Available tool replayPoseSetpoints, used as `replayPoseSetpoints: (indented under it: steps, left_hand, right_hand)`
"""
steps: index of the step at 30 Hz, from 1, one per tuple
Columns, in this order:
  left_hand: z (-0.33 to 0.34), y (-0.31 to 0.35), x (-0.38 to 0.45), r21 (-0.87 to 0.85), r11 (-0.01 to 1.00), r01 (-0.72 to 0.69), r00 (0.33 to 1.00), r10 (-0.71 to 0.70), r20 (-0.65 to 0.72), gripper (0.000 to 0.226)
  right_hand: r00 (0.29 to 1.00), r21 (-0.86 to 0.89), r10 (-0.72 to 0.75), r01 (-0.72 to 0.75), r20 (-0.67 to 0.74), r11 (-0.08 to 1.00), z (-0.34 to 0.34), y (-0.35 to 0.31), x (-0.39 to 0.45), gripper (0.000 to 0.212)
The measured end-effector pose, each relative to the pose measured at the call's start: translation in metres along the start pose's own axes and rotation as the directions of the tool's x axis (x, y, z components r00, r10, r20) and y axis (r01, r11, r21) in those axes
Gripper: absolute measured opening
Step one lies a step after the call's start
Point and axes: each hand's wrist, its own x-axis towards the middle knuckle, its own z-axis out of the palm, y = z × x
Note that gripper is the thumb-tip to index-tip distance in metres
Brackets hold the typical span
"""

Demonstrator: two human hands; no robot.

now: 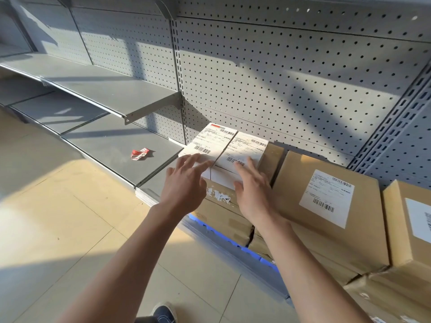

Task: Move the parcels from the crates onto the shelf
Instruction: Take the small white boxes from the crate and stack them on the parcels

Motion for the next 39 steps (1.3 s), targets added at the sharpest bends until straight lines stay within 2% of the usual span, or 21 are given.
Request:
replayPoseSetpoints:
  steps: [11, 16, 21, 26, 32, 36, 39]
  left_hand:
    - [-0.007, 0.002, 0.003, -0.04, 0.999, 0.005, 1.0, -0.004, 0.011, 0.044]
    - [-0.01, 0.014, 0.002, -0.019, 1.0, -0.011, 1.0, 0.011, 0.003, 0.041]
    - [-0.016, 0.047, -0.011, -0.041, 0.996, -0.084, 0.996, 0.083, -0.015, 0.039]
    - [-0.018, 0.082, -0.039, -0.035, 0.987, -0.158, 0.986, 0.16, 0.05, 0.036]
    - [-0.035, 0.156, -0.062, -0.058, 0.943, -0.327, 0.94, 0.331, 0.077, 0.021]
    - [-0.043, 0.208, -0.074, -0.114, 0.898, -0.424, 0.898, 0.434, 0.078, 0.039]
    - [-0.045, 0.245, -0.082, -0.141, 0.858, -0.493, 0.857, 0.507, 0.089, 0.042]
  right_hand:
    - [0.999, -0.056, 0.006, -0.003, 0.044, 0.998, -0.006, 0.001, 0.001, 0.057]
    - [0.998, -0.015, 0.028, -0.027, 0.047, 1.0, -0.027, 0.001, -0.005, 0.057]
    - [0.998, -0.011, 0.041, -0.042, -0.043, 0.999, -0.063, 0.006, -0.032, 0.047]
    - [0.997, -0.071, 0.063, -0.066, -0.039, 0.995, -0.109, 0.036, -0.082, 0.041]
    - [0.976, -0.14, 0.195, -0.207, -0.092, 0.968, -0.159, 0.058, -0.15, 0.036]
    - [0.95, -0.185, 0.288, -0.307, -0.123, 0.934, -0.185, 0.068, -0.197, 0.029]
    - [0.918, -0.213, 0.355, -0.388, -0.179, 0.897, -0.209, 0.078, -0.227, 0.034]
